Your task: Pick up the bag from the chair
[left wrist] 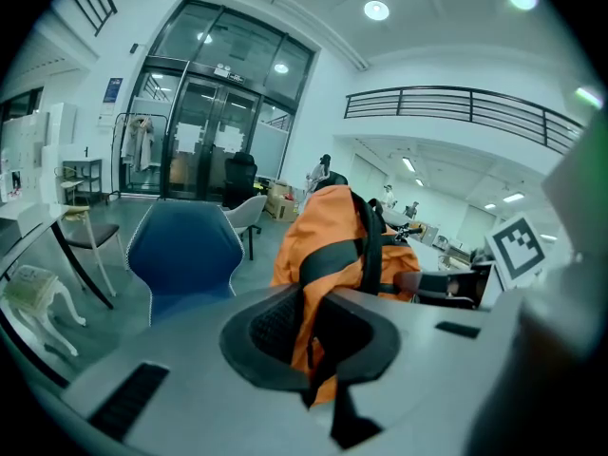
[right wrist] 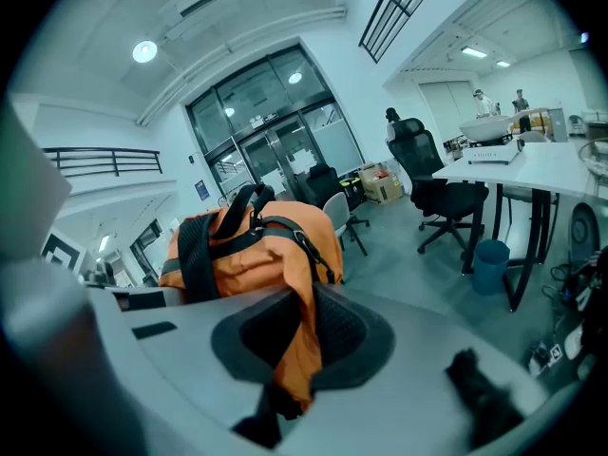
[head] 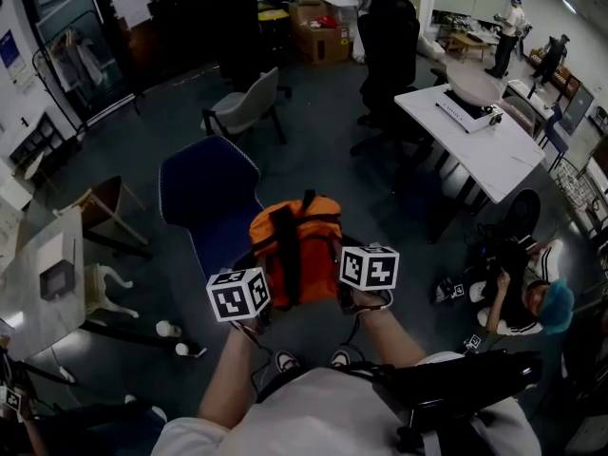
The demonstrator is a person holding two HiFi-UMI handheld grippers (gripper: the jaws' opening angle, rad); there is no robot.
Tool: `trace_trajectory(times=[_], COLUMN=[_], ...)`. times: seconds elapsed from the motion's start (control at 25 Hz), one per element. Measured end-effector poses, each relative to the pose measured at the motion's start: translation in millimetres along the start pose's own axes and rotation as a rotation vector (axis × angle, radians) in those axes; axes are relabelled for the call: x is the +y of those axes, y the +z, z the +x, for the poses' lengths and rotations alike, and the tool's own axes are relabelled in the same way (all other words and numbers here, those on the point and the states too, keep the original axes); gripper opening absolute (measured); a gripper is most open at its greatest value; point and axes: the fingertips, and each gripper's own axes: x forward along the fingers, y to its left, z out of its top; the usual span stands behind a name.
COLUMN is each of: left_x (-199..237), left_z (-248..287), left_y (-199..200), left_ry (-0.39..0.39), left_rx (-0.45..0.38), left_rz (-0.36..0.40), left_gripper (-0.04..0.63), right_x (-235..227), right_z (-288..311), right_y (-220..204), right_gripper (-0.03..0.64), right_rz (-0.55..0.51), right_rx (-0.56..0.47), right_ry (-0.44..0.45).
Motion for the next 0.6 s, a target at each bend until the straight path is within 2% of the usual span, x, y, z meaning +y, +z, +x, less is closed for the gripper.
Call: trace_trajectory(times=[0.24, 0.6], left_x=[9, 15], left_z=[2, 8], left_y=[3, 1], left_ry=[0.004, 0.003], left_rx=[-0.009, -0.001], left_rz=[-0.018, -0.027], left_gripper=[0.034, 0.034], right_x=[5, 5], right_z=[5, 11], right_y=[1, 0], right_gripper=[0.052, 0.051], right_rz=[-0.062, -0.077], right_rx=[0.015, 0.028], right_ry=[-0.016, -0.025])
